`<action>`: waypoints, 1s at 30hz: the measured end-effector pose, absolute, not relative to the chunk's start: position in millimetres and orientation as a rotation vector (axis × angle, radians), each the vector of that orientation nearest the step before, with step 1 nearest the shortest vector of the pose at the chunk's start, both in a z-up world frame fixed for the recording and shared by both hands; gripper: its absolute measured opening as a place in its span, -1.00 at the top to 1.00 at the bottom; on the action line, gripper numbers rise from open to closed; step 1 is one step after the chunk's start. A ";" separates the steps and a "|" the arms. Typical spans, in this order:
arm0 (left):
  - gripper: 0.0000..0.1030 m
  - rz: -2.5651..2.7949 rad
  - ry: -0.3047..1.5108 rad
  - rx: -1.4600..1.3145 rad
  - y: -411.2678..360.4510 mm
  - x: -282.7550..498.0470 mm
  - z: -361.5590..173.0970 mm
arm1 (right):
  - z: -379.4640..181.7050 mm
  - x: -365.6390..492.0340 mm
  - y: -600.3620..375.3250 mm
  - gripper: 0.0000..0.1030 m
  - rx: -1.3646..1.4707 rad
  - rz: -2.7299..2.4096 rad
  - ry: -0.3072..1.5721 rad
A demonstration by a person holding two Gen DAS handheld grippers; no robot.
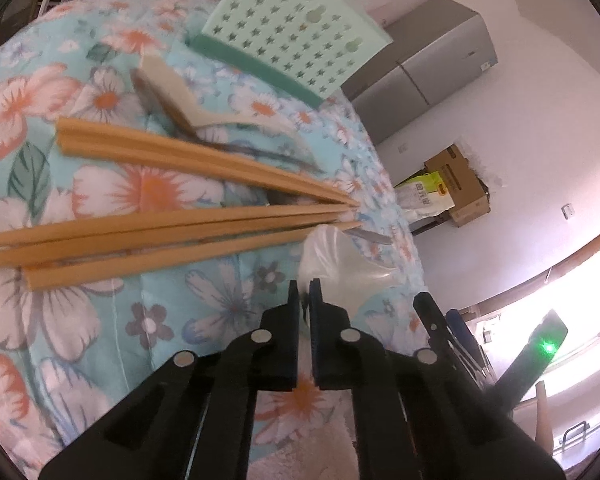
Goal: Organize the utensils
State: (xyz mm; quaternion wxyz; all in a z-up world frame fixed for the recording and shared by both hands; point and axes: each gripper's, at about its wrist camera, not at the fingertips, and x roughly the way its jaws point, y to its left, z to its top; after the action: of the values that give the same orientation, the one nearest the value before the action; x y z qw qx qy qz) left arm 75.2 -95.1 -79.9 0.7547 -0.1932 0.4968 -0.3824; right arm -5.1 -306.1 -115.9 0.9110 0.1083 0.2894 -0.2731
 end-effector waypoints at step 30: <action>0.98 -0.372 0.619 -0.564 108.8 97.1 -5.4 | -64.6 189.3 -176.2 -0.13 0.243 0.204 0.778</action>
State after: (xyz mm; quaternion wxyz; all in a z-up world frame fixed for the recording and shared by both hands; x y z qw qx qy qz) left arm 97.1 108.8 -5.4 0.8968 -0.2724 0.2988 -0.1798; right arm 189.3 -176.2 -64.6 0.9130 0.1182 0.3779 0.0988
